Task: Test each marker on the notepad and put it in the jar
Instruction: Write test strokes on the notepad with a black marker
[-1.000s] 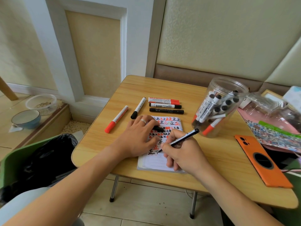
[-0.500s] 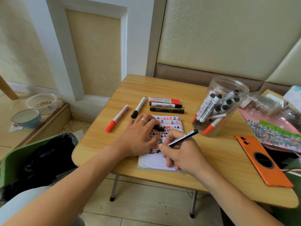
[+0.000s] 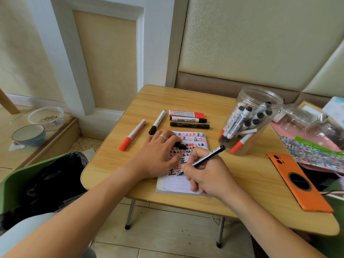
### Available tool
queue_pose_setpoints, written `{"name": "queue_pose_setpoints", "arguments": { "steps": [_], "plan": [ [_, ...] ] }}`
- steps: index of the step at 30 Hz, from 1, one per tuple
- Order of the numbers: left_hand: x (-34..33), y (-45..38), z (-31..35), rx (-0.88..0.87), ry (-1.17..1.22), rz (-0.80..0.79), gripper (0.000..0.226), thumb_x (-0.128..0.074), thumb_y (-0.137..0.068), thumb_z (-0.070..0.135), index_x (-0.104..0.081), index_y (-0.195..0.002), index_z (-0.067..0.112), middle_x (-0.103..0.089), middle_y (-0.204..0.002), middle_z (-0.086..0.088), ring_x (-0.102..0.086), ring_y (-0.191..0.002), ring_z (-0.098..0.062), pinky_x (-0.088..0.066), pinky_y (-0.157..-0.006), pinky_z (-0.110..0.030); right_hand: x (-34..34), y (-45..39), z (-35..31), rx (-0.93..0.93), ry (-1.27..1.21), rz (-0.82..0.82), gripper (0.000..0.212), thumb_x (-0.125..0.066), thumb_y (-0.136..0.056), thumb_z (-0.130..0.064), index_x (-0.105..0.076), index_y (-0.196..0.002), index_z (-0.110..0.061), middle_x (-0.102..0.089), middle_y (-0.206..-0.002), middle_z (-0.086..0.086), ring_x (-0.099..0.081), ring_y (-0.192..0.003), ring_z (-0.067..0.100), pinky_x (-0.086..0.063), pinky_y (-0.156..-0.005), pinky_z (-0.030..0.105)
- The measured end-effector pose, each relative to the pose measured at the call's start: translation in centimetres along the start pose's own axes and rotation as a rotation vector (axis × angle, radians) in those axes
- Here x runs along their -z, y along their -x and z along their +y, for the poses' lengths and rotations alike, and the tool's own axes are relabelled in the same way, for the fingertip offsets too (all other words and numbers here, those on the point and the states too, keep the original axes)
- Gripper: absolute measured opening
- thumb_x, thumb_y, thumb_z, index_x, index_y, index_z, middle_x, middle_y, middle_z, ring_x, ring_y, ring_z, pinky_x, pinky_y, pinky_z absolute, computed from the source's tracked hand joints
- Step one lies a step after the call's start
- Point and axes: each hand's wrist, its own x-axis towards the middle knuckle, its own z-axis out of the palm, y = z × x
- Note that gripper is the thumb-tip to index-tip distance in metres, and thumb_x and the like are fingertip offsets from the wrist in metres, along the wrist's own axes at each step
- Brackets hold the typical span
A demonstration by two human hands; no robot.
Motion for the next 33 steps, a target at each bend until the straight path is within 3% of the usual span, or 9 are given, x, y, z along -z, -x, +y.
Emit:
{"name": "queue_pose_setpoints", "arguments": {
  "steps": [9, 13, 17, 24, 30, 33],
  "plan": [
    [0.2, 0.0, 0.1, 0.007, 0.029, -0.006, 0.058, -0.03, -0.089, 0.064, -0.046, -0.137, 0.034, -0.04, -0.143, 0.009, -0.031, -0.134, -0.01, -0.026, -0.111, -0.036, 0.3, 0.0, -0.2, -0.023, -0.006, 0.024, 0.018, -0.068, -0.091, -0.007, -0.054, -0.081, -0.008, -0.064, -0.067, 0.025, -0.055, -0.037, 0.019, -0.038, -0.037, 0.022],
    [0.2, -0.1, 0.0, 0.002, 0.067, 0.073, 0.035, -0.048, -0.097, 0.053, -0.059, -0.125, 0.036, -0.05, -0.134, 0.009, -0.043, -0.128, -0.012, -0.034, -0.108, -0.041, 0.5, -0.5, -0.2, 0.012, -0.182, 0.103, 0.015, -0.065, -0.096, -0.009, -0.054, -0.086, -0.006, -0.064, -0.069, 0.014, -0.057, -0.043, 0.021, -0.037, -0.038, 0.025],
    [0.1, -0.1, -0.3, -0.045, 0.121, 0.187, 0.018, -0.064, -0.095, 0.035, -0.068, -0.113, 0.031, -0.058, -0.115, 0.007, -0.052, -0.108, -0.016, -0.047, -0.094, -0.041, 0.9, -0.9, -0.3, 0.013, -0.37, 0.21, 0.011, -0.068, -0.097, -0.011, -0.058, -0.092, -0.009, -0.066, -0.075, 0.007, -0.06, -0.049, 0.019, -0.038, -0.038, 0.024],
    [0.4, 0.0, 0.0, -0.09, 0.125, 0.228, 0.018, -0.065, -0.096, 0.026, -0.063, -0.113, 0.028, -0.06, -0.109, 0.01, -0.048, -0.099, -0.01, -0.047, -0.086, -0.036, 0.7, -1.1, -0.6, -0.071, -0.456, 0.208, 0.008, -0.061, -0.102, -0.016, -0.062, -0.094, -0.013, -0.07, -0.08, 0.009, -0.059, -0.049, 0.018, -0.038, -0.036, 0.023],
    [0.7, 0.3, 0.3, -0.157, 0.122, 0.233, 0.016, -0.06, -0.097, 0.031, -0.061, -0.113, 0.029, -0.059, -0.109, 0.014, -0.047, -0.106, -0.012, -0.045, -0.09, -0.043, 0.4, -1.1, -0.3, -0.008, -0.368, 0.149, 0.01, -0.064, -0.101, -0.015, -0.058, -0.097, -0.007, -0.073, -0.084, 0.013, -0.062, -0.049, 0.023, -0.039, -0.036, 0.024],
    [0.9, 0.5, 0.5, -0.194, 0.146, 0.226, 0.017, -0.054, -0.097, 0.033, -0.059, -0.111, 0.026, -0.06, -0.108, 0.014, -0.049, -0.106, -0.014, -0.045, -0.089, -0.045, 0.3, -1.1, -0.2, 0.032, -0.333, 0.13, 0.018, -0.069, -0.098, -0.02, -0.057, -0.096, -0.006, -0.068, -0.073, 0.01, -0.059, -0.047, 0.023, -0.037, -0.036, 0.023]
  ]
}}
